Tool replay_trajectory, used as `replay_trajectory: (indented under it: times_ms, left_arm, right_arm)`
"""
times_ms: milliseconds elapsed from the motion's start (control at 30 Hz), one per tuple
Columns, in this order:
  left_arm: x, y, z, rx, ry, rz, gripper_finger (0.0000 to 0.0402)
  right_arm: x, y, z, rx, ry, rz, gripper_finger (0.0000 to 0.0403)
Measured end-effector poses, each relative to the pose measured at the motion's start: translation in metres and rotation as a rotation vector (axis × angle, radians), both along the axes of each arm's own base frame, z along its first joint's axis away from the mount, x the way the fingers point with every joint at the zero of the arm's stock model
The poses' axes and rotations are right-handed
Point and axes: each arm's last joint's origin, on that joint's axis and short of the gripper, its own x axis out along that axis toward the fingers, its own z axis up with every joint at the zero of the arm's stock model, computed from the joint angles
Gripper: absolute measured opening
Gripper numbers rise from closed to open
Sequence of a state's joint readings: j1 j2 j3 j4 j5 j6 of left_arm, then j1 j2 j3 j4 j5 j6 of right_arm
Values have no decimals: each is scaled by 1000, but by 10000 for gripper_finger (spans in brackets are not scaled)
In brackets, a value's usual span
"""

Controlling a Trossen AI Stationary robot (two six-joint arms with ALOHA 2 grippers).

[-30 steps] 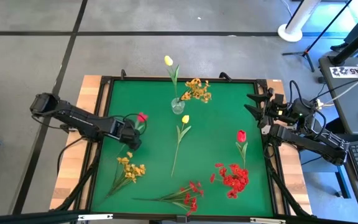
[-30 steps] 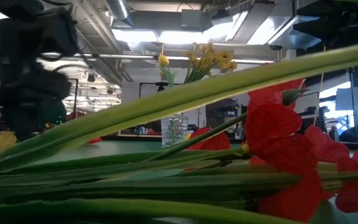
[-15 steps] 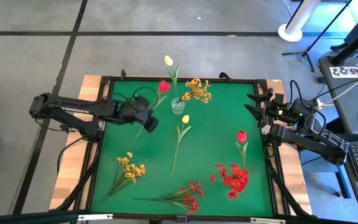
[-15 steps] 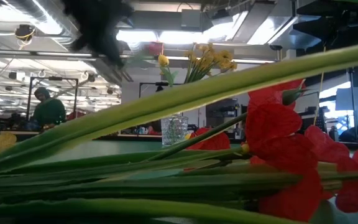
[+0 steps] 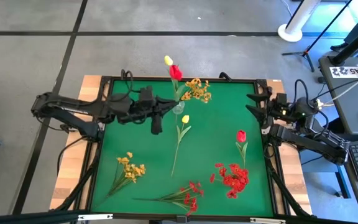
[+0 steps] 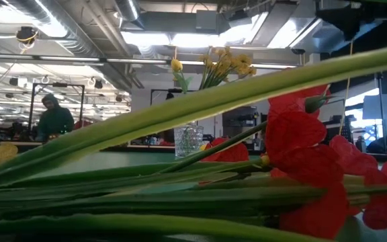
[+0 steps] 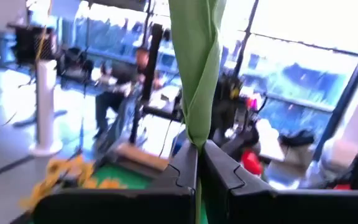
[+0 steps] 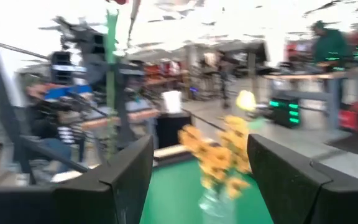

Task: Sort flowers into vase by color
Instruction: Put the top red flower into the red vase

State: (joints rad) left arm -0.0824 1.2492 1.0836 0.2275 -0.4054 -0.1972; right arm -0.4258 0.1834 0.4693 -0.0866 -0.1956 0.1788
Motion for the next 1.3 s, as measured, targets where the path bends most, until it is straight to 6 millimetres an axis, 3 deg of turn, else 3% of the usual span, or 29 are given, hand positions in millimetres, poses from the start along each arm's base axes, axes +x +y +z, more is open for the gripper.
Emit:
replay_trajectory:
  times_ms: [300, 467, 700, 1300]
  left_arm:
    - [37, 31, -17, -60, -116, -106, 0]
    - [44, 46, -21, -79, -166, -129, 0]
    - [51, 52, -22, -65, -251, -170, 0]
    - [75, 56, -44, -37, -278, -165, 0]
  right_arm:
    - [25, -8, 26, 13, 55, 104, 259]
    - [43, -14, 39, 21, 103, 163, 259]
    - [63, -23, 55, 23, 135, 181, 259]
    - [121, -48, 43, 63, 135, 247, 259]
